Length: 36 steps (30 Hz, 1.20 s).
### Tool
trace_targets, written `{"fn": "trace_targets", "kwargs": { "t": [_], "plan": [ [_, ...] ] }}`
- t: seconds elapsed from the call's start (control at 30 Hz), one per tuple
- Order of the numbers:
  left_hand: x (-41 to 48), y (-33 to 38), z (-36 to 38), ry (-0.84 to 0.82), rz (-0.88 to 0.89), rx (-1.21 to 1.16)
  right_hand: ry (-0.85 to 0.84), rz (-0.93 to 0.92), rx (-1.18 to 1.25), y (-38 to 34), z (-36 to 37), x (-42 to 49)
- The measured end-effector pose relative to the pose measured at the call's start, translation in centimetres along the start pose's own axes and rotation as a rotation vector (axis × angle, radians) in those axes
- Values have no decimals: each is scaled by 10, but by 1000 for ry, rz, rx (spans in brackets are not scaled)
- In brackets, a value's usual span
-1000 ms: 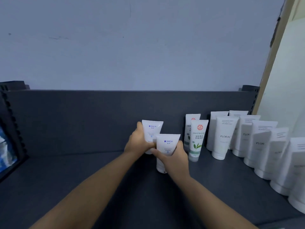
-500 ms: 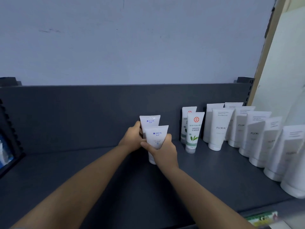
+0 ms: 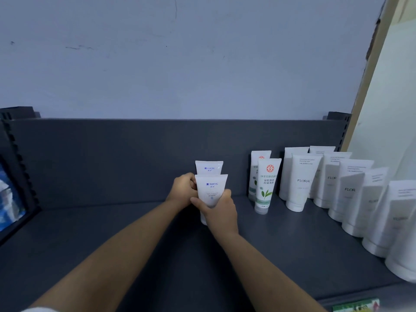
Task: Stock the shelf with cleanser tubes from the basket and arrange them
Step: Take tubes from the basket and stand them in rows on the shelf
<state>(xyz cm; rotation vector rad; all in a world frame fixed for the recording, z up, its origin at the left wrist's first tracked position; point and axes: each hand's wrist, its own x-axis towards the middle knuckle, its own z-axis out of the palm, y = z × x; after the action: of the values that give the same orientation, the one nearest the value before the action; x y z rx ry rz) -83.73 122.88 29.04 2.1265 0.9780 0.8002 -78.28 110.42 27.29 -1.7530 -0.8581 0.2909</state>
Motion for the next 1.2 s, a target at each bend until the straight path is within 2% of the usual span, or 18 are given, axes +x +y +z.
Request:
{"fn": "trace_targets", "kwargs": {
  "t": [0.23,0.37,0.47,0.57,0.63,0.7,0.8,0.93,1.03,1.13,1.2],
  "plan": [
    [-4,-2,5,74,-24,-4,-36,42,40,18,-3,-1],
    [-21,-8,-19,103,-26,-12,9,-15,35,15,-17,-7],
    [-49,-10,-48,191,-34,72,123,-146,-55,3,-25,-21],
    [-94,-10,-85,254,1,319,142,-342,-228,-16,-19,-46],
    [-133,-10,-110,297,22,527,86,-477,-285,-33,-8,-69],
    [-175,-15,-136,396,38,634,24,-618,-279,-52,6,-97],
    [-245,-28,-178,520,28,715,-184,-747,-217,-85,35,-150],
    [-354,-58,-238,552,-36,952,-428,-883,-41,-124,94,-240],
    [-448,-102,-277,579,-233,1001,-677,-926,-8,-133,148,-321],
    [-542,-157,-305,538,-551,1043,-850,-989,-177,-124,205,-396],
    [-599,-192,-316,478,-763,1019,-991,-959,-300,-112,239,-441]
  ]
}}
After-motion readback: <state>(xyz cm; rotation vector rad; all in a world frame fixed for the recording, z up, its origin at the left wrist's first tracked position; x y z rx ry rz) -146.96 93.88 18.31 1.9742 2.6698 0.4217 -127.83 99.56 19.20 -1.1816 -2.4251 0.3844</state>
